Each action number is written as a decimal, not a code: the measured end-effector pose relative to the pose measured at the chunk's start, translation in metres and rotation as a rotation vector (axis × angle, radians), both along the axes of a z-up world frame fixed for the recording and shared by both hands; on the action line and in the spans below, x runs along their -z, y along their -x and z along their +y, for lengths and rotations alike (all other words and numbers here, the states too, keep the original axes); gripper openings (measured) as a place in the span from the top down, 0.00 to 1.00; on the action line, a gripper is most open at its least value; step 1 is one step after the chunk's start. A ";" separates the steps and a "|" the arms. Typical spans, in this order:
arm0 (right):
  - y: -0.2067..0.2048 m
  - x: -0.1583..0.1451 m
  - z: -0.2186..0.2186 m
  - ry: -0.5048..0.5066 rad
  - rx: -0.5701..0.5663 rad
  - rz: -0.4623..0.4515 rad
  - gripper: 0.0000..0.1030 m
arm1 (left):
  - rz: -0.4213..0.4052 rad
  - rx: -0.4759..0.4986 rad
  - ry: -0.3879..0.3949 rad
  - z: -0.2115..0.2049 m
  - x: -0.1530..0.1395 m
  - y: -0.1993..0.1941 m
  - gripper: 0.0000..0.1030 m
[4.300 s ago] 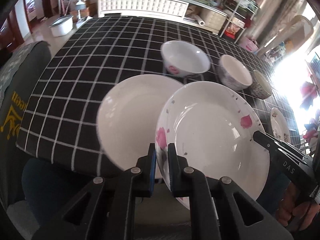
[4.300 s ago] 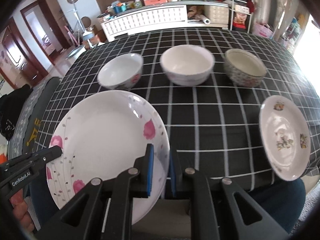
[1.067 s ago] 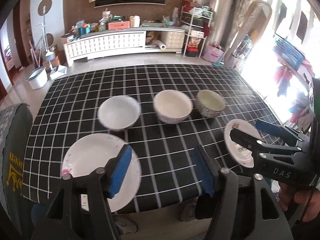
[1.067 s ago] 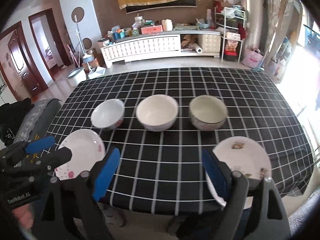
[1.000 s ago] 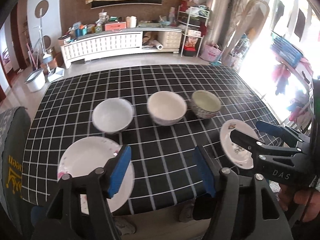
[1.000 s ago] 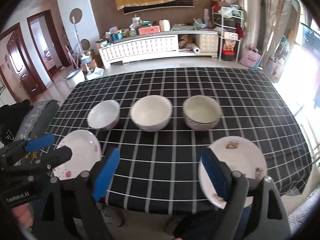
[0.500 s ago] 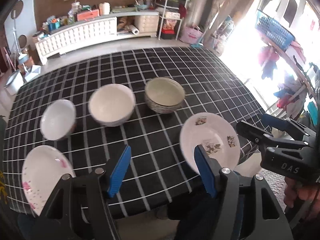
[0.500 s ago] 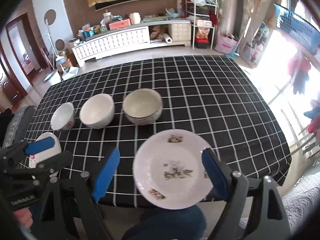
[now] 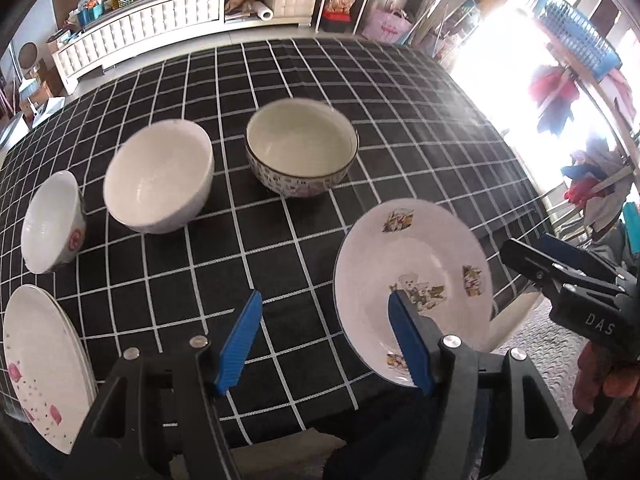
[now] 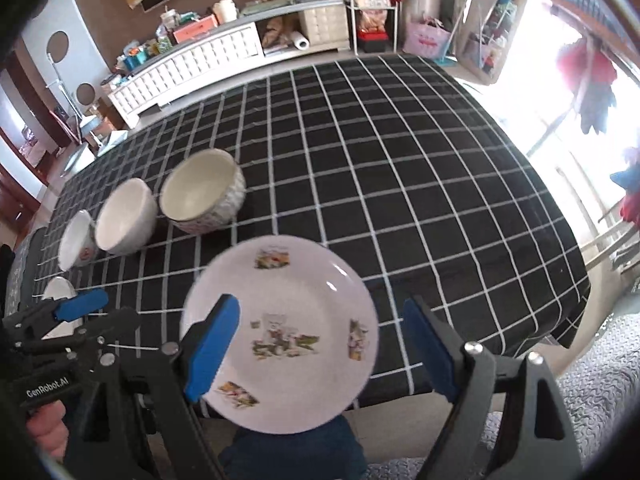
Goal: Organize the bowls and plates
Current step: 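Close the right gripper on the rim of the bear-print plate, then lift the bear-print plate with the right gripper toward the plate stack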
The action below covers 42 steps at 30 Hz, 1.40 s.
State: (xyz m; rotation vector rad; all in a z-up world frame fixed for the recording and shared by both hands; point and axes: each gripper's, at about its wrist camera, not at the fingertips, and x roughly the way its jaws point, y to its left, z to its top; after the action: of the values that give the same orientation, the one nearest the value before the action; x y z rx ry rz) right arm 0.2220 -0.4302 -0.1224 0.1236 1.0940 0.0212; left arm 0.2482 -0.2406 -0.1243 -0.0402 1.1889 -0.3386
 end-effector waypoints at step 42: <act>0.003 0.059 -0.008 0.040 0.017 0.098 0.81 | 0.083 0.070 -0.040 -0.036 0.069 -0.003 0.88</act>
State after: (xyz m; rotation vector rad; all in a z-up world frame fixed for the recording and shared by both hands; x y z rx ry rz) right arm 0.2193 -0.4379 -0.1817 0.0989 1.1900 -0.0227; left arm 0.2510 -0.2762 -0.1932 0.0226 1.2812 -0.3777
